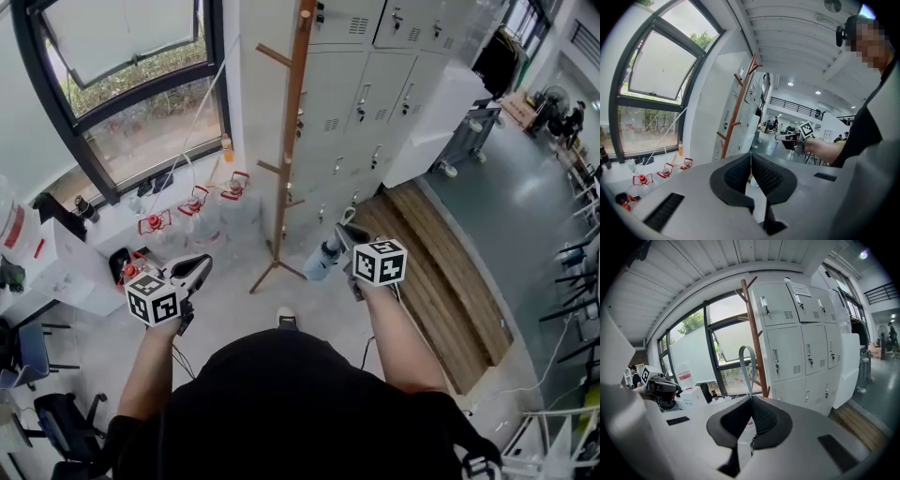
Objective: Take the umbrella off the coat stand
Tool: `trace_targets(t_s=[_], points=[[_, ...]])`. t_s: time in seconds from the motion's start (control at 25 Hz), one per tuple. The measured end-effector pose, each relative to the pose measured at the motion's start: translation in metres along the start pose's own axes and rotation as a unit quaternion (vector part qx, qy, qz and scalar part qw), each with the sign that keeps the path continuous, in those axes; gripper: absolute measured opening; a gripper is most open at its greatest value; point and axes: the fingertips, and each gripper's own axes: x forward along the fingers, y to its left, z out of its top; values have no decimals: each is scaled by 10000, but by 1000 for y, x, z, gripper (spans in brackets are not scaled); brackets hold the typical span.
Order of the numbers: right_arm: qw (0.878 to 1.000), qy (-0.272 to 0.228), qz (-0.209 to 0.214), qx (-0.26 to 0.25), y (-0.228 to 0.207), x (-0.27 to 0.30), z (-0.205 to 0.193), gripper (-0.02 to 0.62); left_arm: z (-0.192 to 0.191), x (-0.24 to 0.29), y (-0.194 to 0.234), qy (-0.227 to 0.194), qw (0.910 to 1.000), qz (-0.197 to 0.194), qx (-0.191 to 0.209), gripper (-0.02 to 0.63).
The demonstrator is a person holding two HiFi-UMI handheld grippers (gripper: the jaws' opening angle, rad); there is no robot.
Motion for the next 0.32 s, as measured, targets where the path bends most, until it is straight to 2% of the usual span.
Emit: trace_targets(t_s=[0.32], points=[[10000,19,8,-7,2,1,0,14,0,0,1,14,10000,-12,2,28]])
